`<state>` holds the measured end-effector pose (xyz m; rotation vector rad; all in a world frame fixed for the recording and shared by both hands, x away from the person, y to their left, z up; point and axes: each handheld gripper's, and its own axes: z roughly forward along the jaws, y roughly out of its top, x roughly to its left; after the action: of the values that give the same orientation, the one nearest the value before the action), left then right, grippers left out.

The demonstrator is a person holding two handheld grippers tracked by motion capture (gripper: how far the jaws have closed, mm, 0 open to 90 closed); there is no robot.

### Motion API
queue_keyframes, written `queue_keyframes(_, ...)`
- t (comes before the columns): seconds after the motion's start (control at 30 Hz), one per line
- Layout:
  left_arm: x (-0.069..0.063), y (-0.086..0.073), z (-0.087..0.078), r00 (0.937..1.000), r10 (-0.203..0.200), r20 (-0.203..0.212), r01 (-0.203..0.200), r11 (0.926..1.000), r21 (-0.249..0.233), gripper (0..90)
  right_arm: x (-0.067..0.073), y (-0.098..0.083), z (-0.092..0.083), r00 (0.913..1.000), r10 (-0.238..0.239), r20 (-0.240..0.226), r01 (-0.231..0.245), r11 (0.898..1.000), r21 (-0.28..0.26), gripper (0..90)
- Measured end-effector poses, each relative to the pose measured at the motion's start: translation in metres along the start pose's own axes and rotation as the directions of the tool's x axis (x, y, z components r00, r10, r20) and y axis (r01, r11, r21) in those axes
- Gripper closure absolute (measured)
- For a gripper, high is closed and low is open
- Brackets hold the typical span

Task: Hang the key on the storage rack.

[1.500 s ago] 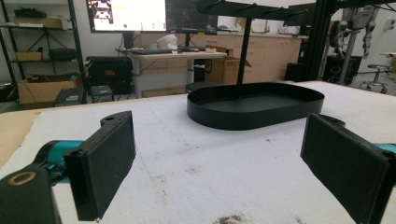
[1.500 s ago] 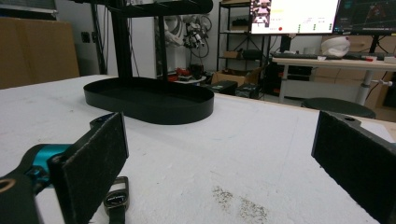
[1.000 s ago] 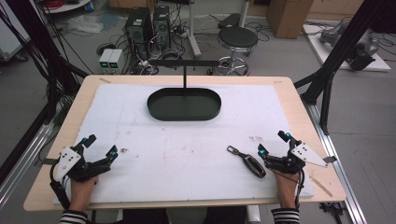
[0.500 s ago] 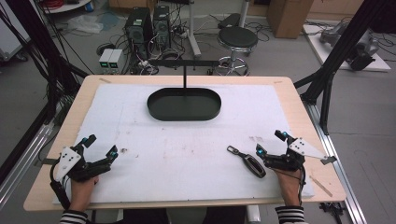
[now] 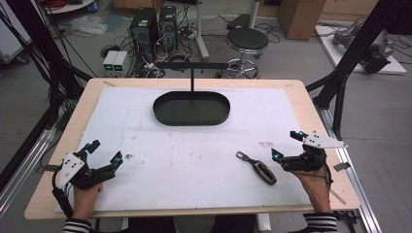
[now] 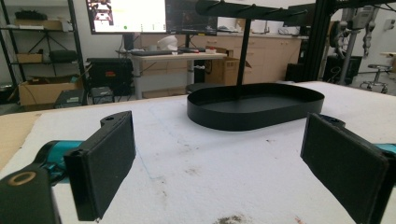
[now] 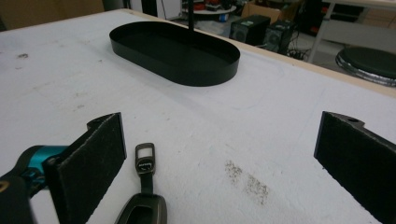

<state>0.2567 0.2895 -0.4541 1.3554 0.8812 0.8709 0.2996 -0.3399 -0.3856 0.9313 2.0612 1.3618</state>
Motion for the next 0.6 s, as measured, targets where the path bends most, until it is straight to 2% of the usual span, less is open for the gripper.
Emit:
queue_keyframes(0.03,0.000,0.000,0.000,1.0000,0.000,0.000,0.000,1.0000,0.000,10.5,0.000,0.000,0.000,1.0000,0.000,0.000,0.000,1.000,0.000,1.2)
queue_keyframes(0.07,0.000,0.000,0.000,1.0000,0.001,0.000,-0.001,1.0000,0.000,10.6,0.001,0.003,-0.001,1.0000,-0.002,-0.006,0.002,0.999,0.044,1.2)
queue_keyframes(0.17,0.000,0.000,0.000,1.0000,0.001,0.000,-0.001,1.0000,0.000,10.6,0.001,0.007,-0.002,0.9999,-0.010,-0.011,0.011,0.997,0.077,1.2)
queue_keyframes(0.2,0.000,0.000,0.000,1.0000,0.001,0.000,-0.001,1.0000,0.000,10.6,0.002,0.011,-0.003,0.9997,-0.018,-0.018,0.020,0.994,0.110,1.2)
queue_keyframes(0.27,0.000,0.000,0.000,1.0000,0.000,0.000,0.000,1.0000,0.000,10.6,0.002,0.013,-0.002,0.9996,-0.020,-0.020,0.022,0.993,0.120,1.2)
queue_keyframes(0.33,0.000,0.000,0.000,1.0000,-0.001,0.000,0.001,1.0000,0.000,10.5,0.004,0.017,-0.001,0.9990,-0.033,-0.030,0.037,0.987,0.158,1.3)
queue_keyframes(0.37,0.000,0.000,0.000,1.0000,-0.001,0.000,0.001,1.0000,0.000,10.6,0.005,0.019,0.001,0.9983,-0.045,-0.036,0.051,0.981,0.185,1.2)
queue_keyframes(0.4,0.000,0.000,0.000,1.0000,-0.003,0.000,0.003,1.0000,-0.001,10.6,0.008,0.022,0.004,0.9970,-0.057,-0.053,0.067,0.971,0.228,1.2)
queue_keyframes(0.5,0.000,0.000,0.000,1.0000,-0.002,0.000,0.002,1.0000,0.001,10.5,0.013,0.025,0.009,0.9951,-0.075,-0.064,0.091,0.955,0.283,1.2)
queue_keyframes(0.53,0.000,0.000,0.000,1.0000,-0.002,0.000,0.002,1.0000,0.000,10.5,0.013,0.025,0.009,0.9951,-0.075,-0.064,0.091,0.955,0.283,1.2)
queue_keyframes(0.57,0.000,0.000,0.000,1.0000,0.000,0.000,0.000,1.0000,0.002,10.6,0.015,0.026,0.013,0.9938,-0.084,-0.073,0.103,0.945,0.311,1.2)
queue_keyframes(0.6,0.000,0.000,0.000,1.0000,0.000,0.000,0.000,1.0000,0.001,10.6,0.015,0.026,0.013,0.9938,-0.084,-0.073,0.103,0.945,0.311,1.2)
